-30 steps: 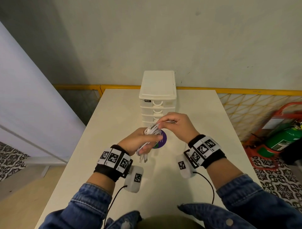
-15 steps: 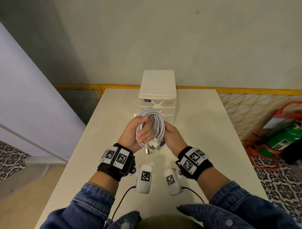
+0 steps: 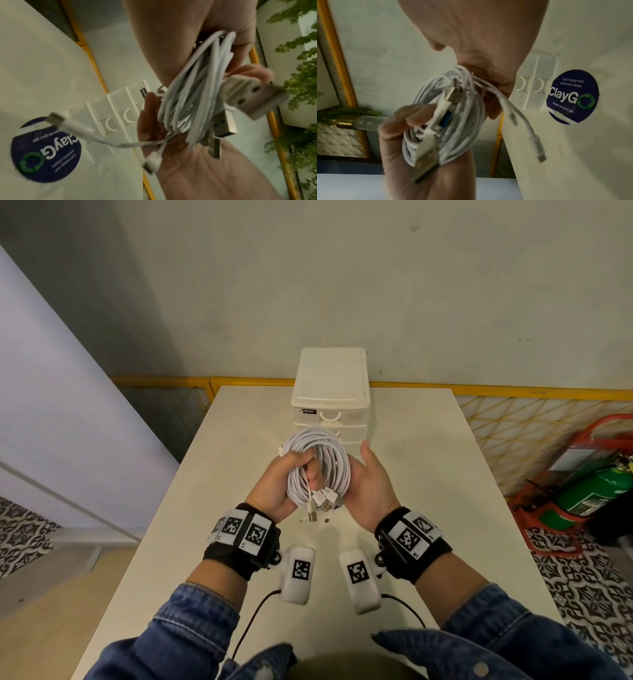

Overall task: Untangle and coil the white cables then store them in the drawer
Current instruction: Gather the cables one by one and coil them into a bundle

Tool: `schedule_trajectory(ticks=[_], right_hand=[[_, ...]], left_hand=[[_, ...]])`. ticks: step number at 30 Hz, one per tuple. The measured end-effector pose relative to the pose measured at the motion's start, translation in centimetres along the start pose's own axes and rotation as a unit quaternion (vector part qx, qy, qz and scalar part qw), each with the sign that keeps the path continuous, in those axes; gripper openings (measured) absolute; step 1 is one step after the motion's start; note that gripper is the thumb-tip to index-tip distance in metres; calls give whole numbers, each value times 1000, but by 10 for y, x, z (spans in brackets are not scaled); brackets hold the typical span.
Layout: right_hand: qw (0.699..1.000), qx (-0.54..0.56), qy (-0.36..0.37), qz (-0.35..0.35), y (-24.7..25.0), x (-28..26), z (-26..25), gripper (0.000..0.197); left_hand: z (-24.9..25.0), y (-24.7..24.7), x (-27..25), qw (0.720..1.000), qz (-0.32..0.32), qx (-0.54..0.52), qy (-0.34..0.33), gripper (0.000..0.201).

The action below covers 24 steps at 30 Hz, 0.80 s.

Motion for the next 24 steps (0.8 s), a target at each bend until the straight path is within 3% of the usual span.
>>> schedule_trajectory(ticks=[2, 5, 9, 14, 19, 24], right_hand=[[999, -41, -6, -9, -4, 0, -1, 72], [995, -103, 4, 8, -3, 4, 3, 63], [994, -106, 14, 15, 1, 6, 2, 54], [982, -149, 74, 91, 5, 7, 2, 40], [958, -210, 129, 145, 12, 6, -11, 28], [929, -296, 168, 147, 12, 3, -24, 21]], left_hand=[[-5, 0, -2, 1000, -2, 21, 10, 41], [-7, -2, -2, 1000, -2, 16, 18, 39], [-8, -2, -3, 1000, 1, 16, 15, 37], [-12, 3, -1, 998, 42, 54, 10, 33], [-10, 8, -4, 985, 127, 118, 1, 17], [4, 7, 0, 968, 153, 197, -15, 8]])
Point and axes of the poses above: each hand's wrist, its own x-axis towards the middle knuckle, its own y-axis out of the back of the hand, z = x × y, the point moved 4 cm from there along x, towards the middle knuckle, and after that the axes turned 3 degrees about z, right-handed, at the moved point
